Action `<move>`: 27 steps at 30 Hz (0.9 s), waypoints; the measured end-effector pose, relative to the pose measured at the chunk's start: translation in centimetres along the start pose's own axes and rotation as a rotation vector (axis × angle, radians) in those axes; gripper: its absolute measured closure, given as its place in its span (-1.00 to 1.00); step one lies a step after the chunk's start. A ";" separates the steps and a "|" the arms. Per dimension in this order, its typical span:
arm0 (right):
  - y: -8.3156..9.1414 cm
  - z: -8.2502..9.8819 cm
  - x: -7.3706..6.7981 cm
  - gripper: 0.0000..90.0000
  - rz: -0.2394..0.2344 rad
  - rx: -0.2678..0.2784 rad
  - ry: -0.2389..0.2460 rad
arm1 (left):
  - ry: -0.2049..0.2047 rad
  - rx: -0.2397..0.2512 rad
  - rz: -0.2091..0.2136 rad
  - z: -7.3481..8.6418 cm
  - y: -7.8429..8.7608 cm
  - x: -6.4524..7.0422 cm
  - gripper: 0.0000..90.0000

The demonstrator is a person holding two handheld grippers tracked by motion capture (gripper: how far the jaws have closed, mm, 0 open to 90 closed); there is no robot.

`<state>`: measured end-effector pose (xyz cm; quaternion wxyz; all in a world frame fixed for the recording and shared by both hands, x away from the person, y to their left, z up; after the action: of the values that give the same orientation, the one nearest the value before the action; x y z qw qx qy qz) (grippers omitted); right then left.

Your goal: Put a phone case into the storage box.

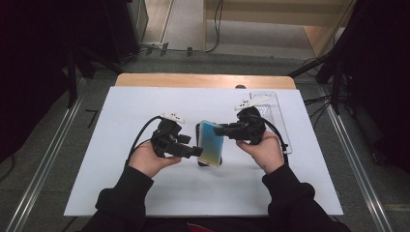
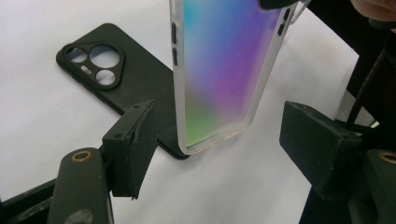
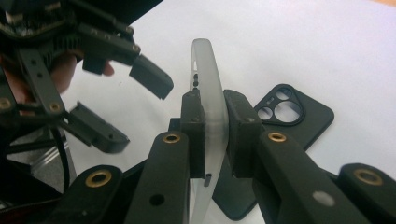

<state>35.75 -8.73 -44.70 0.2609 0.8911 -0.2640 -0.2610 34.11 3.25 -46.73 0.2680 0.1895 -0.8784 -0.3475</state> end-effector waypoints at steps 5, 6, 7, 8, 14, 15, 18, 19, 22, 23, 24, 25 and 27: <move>0.4 -0.2 -0.1 0.71 -0.009 0.010 0.034 | -0.025 0.006 0.029 -1.1 0.5 0.1 -0.39; 0.4 -0.2 -0.1 0.71 -0.012 0.007 0.038 | -0.043 0.006 0.039 -1.3 0.6 0.2 -0.39; 0.5 -0.2 -0.1 0.71 -0.016 0.006 0.047 | -0.057 0.006 0.046 -1.5 0.7 0.3 -0.39; 0.5 -0.2 -0.2 0.71 -0.024 0.006 0.057 | -0.071 0.005 0.065 -1.7 0.8 0.5 -0.39; 1.0 -0.2 -1.0 0.71 -0.088 0.005 0.180 | -0.113 0.010 0.100 -1.9 0.9 0.9 -0.39; 1.0 -0.1 -1.1 0.71 -0.100 0.000 0.185 | -0.128 0.015 0.104 -1.9 1.0 0.9 -0.39; 1.1 0.1 -1.5 0.71 -0.138 -0.014 0.203 | -0.157 0.027 0.116 -1.8 1.2 1.2 -0.39; 1.1 0.1 -1.6 0.71 -0.146 -0.018 0.210 | -0.167 0.026 0.127 -1.8 1.2 1.3 -0.39; 1.0 0.3 -2.0 0.71 -0.180 -0.027 0.231 | -0.185 0.021 0.136 -1.6 1.3 1.5 -0.39; 1.0 0.4 -2.1 0.71 -0.188 -0.029 0.238 | -0.196 0.020 0.135 -1.5 1.3 1.5 -0.39; 1.1 0.5 -2.2 0.71 -0.199 -0.036 0.240 | -0.205 0.025 0.135 -1.6 1.3 1.6 -0.39; 1.0 0.5 -2.3 0.71 -0.205 -0.040 0.250 | -0.216 0.030 0.141 -1.6 1.3 1.7 -0.39; 0.9 0.8 -2.7 0.71 -0.228 -0.052 0.262 | -0.219 0.029 0.148 -1.5 1.3 1.8 -0.39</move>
<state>33.04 -8.04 -43.82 0.2848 0.9346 -0.1181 -0.1772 33.44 2.44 -44.23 0.1924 0.0888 -0.9190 -0.3326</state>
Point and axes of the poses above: each handheld gripper's, and its own axes: y roughly backward along the jaws, z roughly out of its underside, x roughly to its right, the point moved 10 cm from there along -y, roughly forward along the jaws
